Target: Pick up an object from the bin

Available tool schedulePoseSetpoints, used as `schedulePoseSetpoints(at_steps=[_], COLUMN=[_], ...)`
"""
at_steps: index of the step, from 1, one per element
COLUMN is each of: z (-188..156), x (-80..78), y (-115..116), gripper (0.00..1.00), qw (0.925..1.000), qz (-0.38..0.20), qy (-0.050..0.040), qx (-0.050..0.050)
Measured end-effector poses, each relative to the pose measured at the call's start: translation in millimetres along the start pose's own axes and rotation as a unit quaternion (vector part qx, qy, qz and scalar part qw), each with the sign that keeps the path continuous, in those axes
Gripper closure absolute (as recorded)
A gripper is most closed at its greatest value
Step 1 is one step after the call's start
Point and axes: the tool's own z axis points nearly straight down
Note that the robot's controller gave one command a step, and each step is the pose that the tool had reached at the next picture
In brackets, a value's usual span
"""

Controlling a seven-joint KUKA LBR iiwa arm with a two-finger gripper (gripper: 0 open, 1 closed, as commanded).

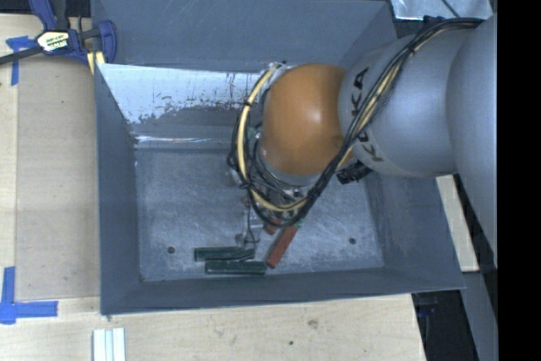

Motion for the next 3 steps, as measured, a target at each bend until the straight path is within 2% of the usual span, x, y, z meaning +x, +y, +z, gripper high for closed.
schedulePoseSetpoints(at_steps=[1, 2, 3], z=[8, 12, 35], x=[-12.8, 10.0, 6.6], y=[-28, -74, -70], gripper=[0.0, 0.0, 0.0], qw=[1.0, 0.9999, 1.0], qz=[0.0, -0.01, 0.004], qy=[0.0019, -0.002, 0.0016], qx=[0.003, 0.001, 0.001])
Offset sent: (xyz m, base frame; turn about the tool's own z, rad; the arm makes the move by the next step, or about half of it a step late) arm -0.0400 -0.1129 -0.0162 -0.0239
